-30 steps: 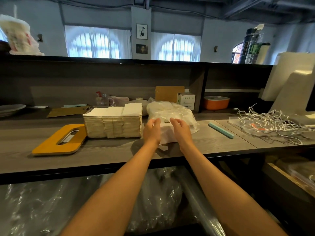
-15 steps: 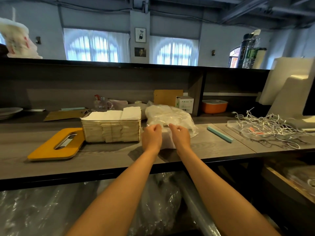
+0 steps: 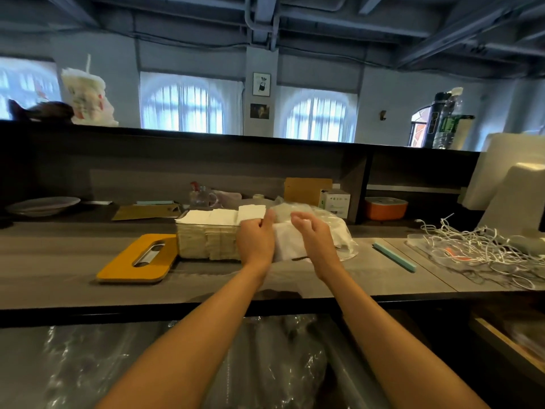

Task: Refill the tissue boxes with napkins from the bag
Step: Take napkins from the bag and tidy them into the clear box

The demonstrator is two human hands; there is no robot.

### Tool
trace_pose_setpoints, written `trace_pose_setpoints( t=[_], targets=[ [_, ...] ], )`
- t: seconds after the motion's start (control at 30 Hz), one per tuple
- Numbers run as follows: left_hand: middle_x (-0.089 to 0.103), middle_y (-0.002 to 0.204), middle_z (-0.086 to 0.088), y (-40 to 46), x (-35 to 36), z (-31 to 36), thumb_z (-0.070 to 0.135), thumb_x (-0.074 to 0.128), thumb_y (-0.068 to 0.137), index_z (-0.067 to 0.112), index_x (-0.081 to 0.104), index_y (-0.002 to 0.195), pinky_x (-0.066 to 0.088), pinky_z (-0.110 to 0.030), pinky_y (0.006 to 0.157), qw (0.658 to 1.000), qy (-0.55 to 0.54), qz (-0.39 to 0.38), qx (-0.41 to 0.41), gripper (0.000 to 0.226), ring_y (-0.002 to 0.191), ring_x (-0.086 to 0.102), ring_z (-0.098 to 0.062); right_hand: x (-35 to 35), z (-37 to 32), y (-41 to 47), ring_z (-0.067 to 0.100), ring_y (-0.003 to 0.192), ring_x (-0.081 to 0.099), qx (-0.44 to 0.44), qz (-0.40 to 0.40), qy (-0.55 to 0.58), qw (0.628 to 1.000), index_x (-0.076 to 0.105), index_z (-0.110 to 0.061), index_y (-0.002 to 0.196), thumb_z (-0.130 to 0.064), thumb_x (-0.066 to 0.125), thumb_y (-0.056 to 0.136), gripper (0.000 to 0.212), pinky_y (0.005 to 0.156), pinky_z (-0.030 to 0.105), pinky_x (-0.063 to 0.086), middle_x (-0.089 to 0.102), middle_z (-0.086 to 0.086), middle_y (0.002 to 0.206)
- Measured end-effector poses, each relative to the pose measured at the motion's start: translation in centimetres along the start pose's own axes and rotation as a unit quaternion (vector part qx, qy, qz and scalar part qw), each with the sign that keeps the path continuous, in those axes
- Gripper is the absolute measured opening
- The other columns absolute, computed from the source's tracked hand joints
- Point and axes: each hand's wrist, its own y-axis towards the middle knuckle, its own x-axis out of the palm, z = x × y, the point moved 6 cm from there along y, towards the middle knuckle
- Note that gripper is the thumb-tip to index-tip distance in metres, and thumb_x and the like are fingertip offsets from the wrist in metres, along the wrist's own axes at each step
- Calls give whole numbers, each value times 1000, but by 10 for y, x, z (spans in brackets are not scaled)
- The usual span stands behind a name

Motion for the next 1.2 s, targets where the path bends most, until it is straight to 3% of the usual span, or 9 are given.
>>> trace_pose_setpoints(
  t=[0.17,0.37,0.53,0.63,0.7,0.87,0.97,1.1,1.2],
  targets=[
    [59,77,3,26,-51,7,50,47,100,18,57,73,43,-23,58,998,-6,9,-65,42,70,56,-10,42,-27,-2,24,92,57,128,-108,67,984,60,-17,112,2,44,88,35,55,29,53,57,10,108],
    [69,111,-6,53,-93,-4,40,63,94,9,68,117,51,-27,67,991,42,-123,-21,39,97,64,-22,86,-34,13,14,89,58,123,-51,93,987,61,-15,117,-5,57,93,27,72,27,56,62,-1,103],
    [69,113,-3,66,-113,-3,26,68,93,11,60,127,56,-27,72,968,36,-235,-78,38,98,67,-18,122,-42,29,21,103,56,156,-26,138,978,55,-13,133,-12,67,91,44,79,30,54,58,3,119],
    [67,109,-2,81,-125,-4,21,65,95,12,55,132,58,-29,71,972,-37,-202,-110,39,95,67,-18,150,-48,33,24,99,61,220,-67,161,960,55,-16,120,-24,63,95,27,89,39,56,61,8,116],
    [63,110,1,93,-132,-7,20,61,97,16,50,136,58,-29,70,978,-55,-162,-116,40,95,64,-17,168,-51,35,25,96,64,256,-108,163,947,51,-18,117,-32,58,98,25,76,35,59,62,8,111],
    [63,122,-7,113,-135,-17,33,49,103,15,53,131,58,-35,82,979,8,-163,-126,34,104,63,-23,188,-54,57,23,88,60,252,-101,28,962,44,-10,129,-18,52,99,32,64,31,53,60,10,105],
    [64,116,-11,129,-148,-18,38,37,106,14,59,116,52,-38,89,991,27,-106,-78,34,102,61,-23,185,-52,77,25,93,58,264,-75,14,961,49,-9,124,-15,49,102,23,74,33,54,57,11,104],
    [47,148,-10,141,-160,-47,51,27,105,16,44,144,35,-43,109,987,21,-71,-145,55,134,44,-28,187,-47,96,25,89,56,272,-62,-38,960,50,-6,128,-12,50,102,27,52,27,50,54,12,111],
    [30,160,-9,136,-153,-65,57,21,104,15,29,154,22,-47,118,966,-54,-107,-231,66,147,28,-32,201,-39,102,26,92,53,281,-70,-64,955,50,-2,128,-6,49,101,26,58,28,53,51,13,101]
  ],
)
